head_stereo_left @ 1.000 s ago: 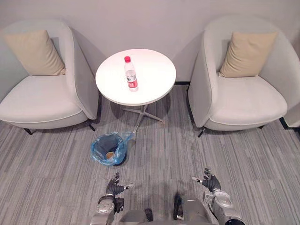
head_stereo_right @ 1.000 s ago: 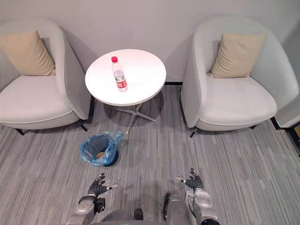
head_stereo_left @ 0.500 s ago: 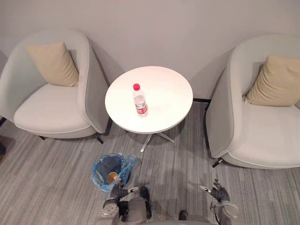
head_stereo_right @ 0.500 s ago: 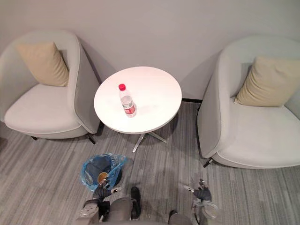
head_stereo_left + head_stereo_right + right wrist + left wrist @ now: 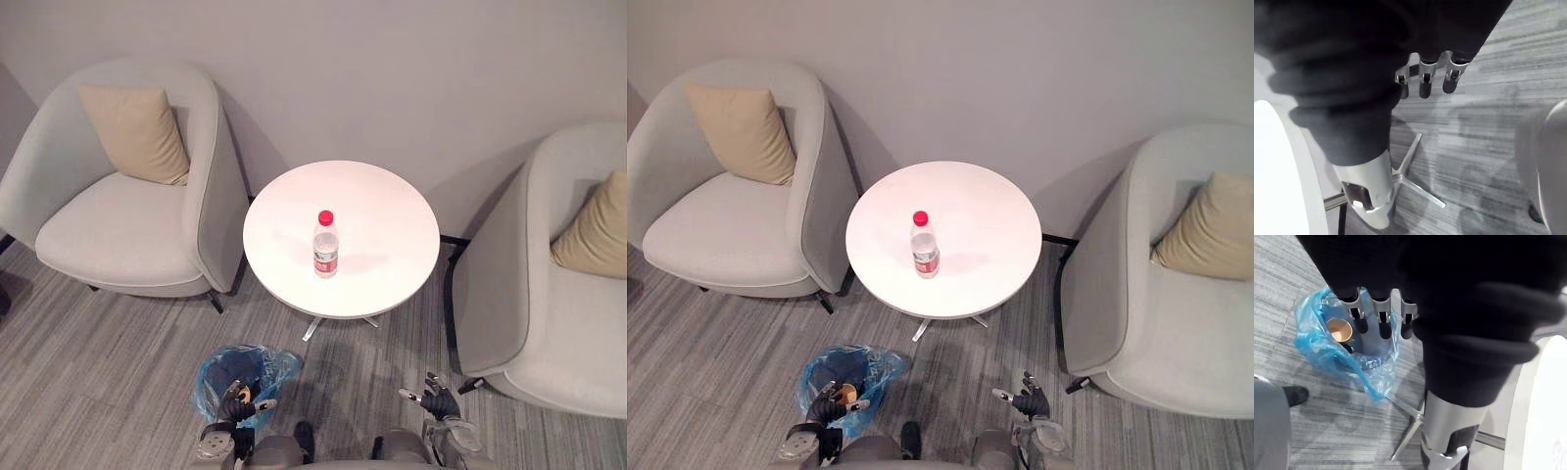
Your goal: Gather rubbish on tea table into small bin, then transfer packed bag to large trash can.
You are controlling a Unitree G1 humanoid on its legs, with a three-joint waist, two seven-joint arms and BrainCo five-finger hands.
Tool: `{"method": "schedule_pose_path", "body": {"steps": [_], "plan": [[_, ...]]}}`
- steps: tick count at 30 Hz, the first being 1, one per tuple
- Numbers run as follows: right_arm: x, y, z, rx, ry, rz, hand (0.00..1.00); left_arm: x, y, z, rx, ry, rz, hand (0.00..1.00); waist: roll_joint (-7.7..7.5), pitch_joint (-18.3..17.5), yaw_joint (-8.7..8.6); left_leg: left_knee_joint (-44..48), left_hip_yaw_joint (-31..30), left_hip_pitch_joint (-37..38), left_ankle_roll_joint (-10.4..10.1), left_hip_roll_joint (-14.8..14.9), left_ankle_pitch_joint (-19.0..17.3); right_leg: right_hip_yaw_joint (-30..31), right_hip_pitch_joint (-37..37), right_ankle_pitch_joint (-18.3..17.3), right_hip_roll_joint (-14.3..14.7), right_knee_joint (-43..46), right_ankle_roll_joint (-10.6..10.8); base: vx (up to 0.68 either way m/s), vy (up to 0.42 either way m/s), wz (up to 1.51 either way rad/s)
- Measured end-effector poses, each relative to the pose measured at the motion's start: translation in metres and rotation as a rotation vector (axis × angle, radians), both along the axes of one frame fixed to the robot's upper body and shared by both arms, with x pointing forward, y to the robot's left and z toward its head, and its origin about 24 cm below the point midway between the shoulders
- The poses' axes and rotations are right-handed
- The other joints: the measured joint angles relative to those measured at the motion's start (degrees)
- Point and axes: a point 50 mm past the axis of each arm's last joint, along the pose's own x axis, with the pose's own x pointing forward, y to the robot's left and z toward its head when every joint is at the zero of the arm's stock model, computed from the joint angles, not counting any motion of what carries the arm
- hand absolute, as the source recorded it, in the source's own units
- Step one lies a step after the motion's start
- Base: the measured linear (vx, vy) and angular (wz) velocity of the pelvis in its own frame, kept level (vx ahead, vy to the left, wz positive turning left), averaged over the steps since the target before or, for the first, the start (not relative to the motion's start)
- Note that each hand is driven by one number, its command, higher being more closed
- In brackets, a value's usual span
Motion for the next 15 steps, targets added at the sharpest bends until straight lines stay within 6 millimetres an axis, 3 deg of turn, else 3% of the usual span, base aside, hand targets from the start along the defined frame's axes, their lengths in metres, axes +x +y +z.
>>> {"method": "schedule_pose_path", "body": {"steps": [1, 2, 4, 7, 11, 15], "plan": [[0.000, 0.001, 0.000, 0.003, -0.002, 0.000, 0.00, -0.001, 0.000, 0.000, 0.001, 0.003, -0.003, 0.00, -0.84, -0.4, 0.09, 0.1, -0.9, 0.2, -0.9, -0.7, -0.3, 1.4, 0.4, 6.7, 0.4, -7.3, -2.0, 0.22, -0.149, 0.53], [0.000, -0.001, 0.000, -0.001, 0.000, -0.006, 0.00, 0.001, -0.002, -0.001, -0.006, 0.003, -0.003, 0.00, -1.15, -0.3, -0.03, 0.1, -2.4, 0.8, -2.1, -1.3, -1.2, 1.8, 0.3, 11.0, 0.1, -8.3, -2.5, 0.27, -0.199, 0.56], [0.000, -0.008, 0.001, -0.013, -0.002, -0.019, 0.00, 0.000, -0.012, -0.002, -0.034, 0.002, 0.000, 0.00, 1.23, -1.5, 0.34, -0.1, -3.6, 0.7, -3.3, 0.9, -1.5, 0.8, 2.4, 11.9, 1.9, -11.7, -3.4, 0.22, -0.170, 0.22], [-0.001, -0.008, 0.001, -0.013, 0.001, -0.019, 0.00, -0.003, -0.013, -0.004, -0.037, 0.015, 0.003, 0.00, 2.02, -1.8, 0.21, -0.4, -4.2, 0.9, -4.2, 2.5, -2.0, -0.3, 4.7, 13.3, 3.6, -15.7, -4.5, 0.11, -0.118, 0.05], [-0.012, -0.009, -0.003, -0.014, 0.024, -0.028, 0.00, -0.006, -0.014, -0.006, -0.039, 0.030, 0.002, 0.00, 1.23, -1.8, 0.15, -1.4, -5.3, 2.3, -5.0, 3.9, -2.0, -1.6, 7.7, 14.3, 5.0, -19.2, -5.2, 0.03, -0.070, 0.10], [-0.011, -0.009, 0.001, -0.019, 0.003, -0.019, 0.00, -0.006, -0.013, -0.006, -0.038, 0.033, 0.002, 0.00, 1.25, -1.8, 0.22, -2.4, -5.3, 2.0, -5.6, 3.7, -1.5, -1.7, 8.1, 15.9, 4.8, -21.7, -4.9, -0.02, 0.006, -0.01]]}}
